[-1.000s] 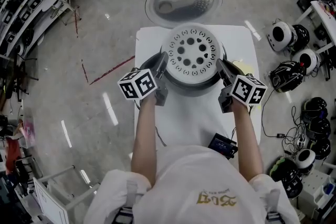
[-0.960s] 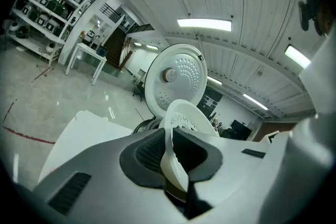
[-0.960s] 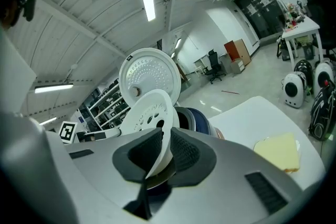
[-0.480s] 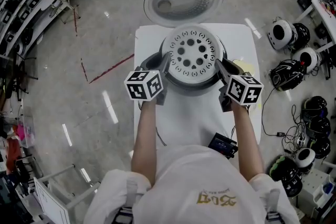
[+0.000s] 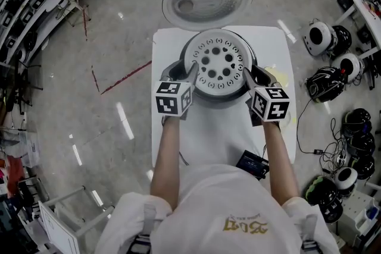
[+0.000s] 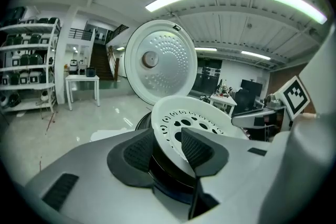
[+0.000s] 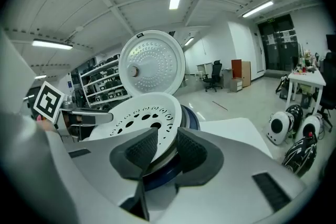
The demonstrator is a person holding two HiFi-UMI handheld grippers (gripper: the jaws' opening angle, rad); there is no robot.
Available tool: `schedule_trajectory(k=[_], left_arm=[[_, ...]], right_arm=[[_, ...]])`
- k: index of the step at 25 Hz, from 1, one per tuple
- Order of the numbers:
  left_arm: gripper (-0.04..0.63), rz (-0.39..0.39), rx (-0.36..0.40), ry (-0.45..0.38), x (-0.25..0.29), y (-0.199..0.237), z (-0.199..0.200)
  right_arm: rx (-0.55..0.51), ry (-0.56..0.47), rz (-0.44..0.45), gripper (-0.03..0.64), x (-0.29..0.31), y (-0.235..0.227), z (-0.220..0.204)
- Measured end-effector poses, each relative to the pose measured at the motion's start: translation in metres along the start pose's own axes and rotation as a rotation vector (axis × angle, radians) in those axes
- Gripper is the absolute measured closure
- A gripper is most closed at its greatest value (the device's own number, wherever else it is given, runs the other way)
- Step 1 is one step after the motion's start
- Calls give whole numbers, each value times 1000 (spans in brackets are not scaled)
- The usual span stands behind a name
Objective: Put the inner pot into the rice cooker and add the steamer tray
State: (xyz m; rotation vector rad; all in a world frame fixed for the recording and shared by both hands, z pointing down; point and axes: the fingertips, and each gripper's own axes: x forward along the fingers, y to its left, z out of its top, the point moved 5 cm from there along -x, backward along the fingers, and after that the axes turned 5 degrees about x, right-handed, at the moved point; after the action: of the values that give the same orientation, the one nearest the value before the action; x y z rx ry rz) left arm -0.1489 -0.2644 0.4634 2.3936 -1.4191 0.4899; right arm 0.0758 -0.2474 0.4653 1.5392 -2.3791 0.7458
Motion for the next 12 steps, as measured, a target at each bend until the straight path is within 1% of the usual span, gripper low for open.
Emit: schedule_trajectory(k=[1,3,5,7,9,12], left_arm=[[424,9,32,10,0,-3,0],[406,25,94,27,2,-9,-2],[394,38,130,36,2,-12,-3],[389,46,149,42,0,-11,-4],[377,61,186,53,-3,-9,-5],[350,92,292,81,-1,-13,-9]], right_arm=[[-26,3,-10,502,0,0,0],[-85,13,-29,467,-1,2,-1],[-123,19,-42,453,0,4,-3],[-142,22,-50,449,0,7,-4],[-165,26,-59,447,0,11,-4],[-181,28,-66,441,-1,11,-5]])
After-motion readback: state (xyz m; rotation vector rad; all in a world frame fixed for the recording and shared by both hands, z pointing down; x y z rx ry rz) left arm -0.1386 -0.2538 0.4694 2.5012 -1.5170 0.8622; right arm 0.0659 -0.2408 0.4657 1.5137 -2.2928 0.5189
